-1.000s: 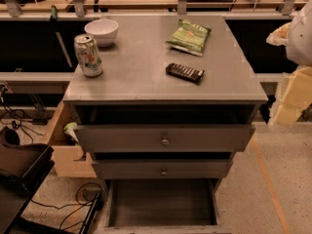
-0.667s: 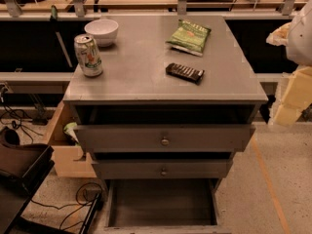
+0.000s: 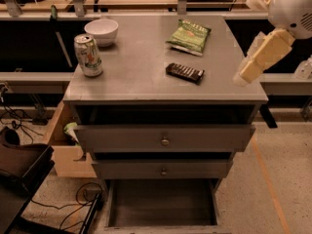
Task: Place 7up can into bottom drawer
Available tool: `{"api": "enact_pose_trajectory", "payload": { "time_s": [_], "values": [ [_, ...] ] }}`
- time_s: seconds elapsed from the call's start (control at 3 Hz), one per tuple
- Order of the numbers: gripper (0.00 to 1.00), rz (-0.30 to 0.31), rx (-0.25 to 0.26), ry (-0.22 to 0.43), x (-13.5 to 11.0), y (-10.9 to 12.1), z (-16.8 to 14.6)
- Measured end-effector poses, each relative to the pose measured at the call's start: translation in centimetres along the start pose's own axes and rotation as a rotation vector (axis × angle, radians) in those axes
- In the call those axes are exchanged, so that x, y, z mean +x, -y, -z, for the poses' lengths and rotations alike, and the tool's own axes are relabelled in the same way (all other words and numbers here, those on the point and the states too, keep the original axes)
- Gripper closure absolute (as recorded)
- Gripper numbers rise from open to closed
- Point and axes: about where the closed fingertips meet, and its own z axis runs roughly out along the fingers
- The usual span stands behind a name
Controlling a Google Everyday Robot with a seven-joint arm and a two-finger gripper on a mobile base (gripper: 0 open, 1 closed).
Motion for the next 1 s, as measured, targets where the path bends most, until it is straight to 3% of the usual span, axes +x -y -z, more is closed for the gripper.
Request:
{"api": "enact_pose_trajectory", "payload": {
  "time_s": [0.33,0.67,1.0],
  "values": [
    [0.0,-0.029,0.041,0.255,-1.5,3.2,-2.9],
    [0.0,-0.105,0.059,0.499,-3.9,4.4,-4.6],
    [0.0,-0.186,0.058,0.679,-5.4,3.9,-5.1]
  ]
}}
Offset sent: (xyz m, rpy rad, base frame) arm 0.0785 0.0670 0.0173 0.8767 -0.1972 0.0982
